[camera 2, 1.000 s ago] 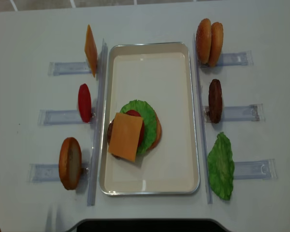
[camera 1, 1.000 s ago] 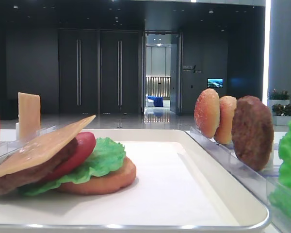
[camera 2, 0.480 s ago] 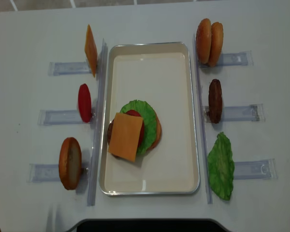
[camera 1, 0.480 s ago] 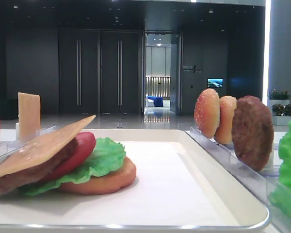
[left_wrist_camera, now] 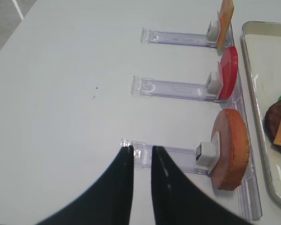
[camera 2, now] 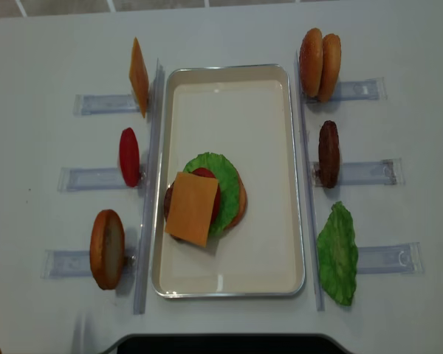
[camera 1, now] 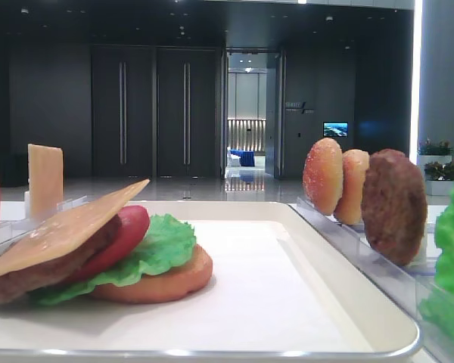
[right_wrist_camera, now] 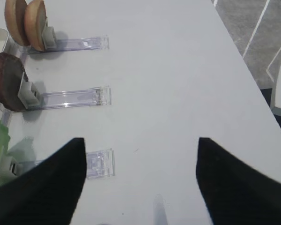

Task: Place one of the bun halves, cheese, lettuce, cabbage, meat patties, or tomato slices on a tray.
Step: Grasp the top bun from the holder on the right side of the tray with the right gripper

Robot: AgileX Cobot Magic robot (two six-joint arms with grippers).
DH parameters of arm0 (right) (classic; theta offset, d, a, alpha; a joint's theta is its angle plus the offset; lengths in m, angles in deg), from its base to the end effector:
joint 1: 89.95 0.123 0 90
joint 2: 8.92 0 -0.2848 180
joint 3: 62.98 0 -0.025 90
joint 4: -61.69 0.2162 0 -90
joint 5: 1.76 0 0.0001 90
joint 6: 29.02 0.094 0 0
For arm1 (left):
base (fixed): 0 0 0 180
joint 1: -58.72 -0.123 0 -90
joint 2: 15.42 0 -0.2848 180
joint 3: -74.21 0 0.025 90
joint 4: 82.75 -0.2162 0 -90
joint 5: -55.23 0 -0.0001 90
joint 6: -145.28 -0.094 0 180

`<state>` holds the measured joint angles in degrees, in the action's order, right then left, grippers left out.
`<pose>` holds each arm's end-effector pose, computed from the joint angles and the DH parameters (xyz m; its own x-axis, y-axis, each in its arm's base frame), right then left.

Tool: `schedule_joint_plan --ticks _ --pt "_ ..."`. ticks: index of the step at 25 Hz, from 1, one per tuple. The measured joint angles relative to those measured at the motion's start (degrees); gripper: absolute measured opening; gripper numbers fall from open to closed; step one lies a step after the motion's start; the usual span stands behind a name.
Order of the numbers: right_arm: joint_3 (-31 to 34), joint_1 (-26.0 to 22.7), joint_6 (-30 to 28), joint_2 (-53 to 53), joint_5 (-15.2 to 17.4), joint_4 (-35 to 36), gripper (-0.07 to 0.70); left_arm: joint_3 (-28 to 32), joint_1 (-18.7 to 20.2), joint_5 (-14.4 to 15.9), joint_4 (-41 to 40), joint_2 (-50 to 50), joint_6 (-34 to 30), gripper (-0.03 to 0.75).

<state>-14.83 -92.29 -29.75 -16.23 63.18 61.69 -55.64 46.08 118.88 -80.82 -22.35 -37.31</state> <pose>-0.0375 0.0015 0.2548 -0.5061 0.0079 -0.8624 0.0344 0.9993 -0.0110 -0.0326 -0.0102 0.2478 -0.5040 -0.0821 -0.8598 -0.1782 0.9839 0.0106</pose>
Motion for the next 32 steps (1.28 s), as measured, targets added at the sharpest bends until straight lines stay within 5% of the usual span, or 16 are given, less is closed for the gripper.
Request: schedule_joint_plan --ticks 4,11,17,32 --pt "-0.7 0.0 0.2 -2.3 0.0 0.0 0.475 0.0 0.0 0.0 0.0 0.0 0.0 0.077" --pt "-1.7 0.1 1.1 -31.6 4.0 2.5 0.475 0.0 0.0 0.0 0.0 0.0 0.0 0.053" --pt "-5.6 0.1 1.2 -49.7 4.0 2.9 0.468 0.0 0.0 0.0 0.0 0.0 0.0 0.051" --pt "-49.3 0.1 -4.0 -89.9 3.2 3.9 0.468 0.0 0.0 0.0 0.0 0.0 0.0 0.03"
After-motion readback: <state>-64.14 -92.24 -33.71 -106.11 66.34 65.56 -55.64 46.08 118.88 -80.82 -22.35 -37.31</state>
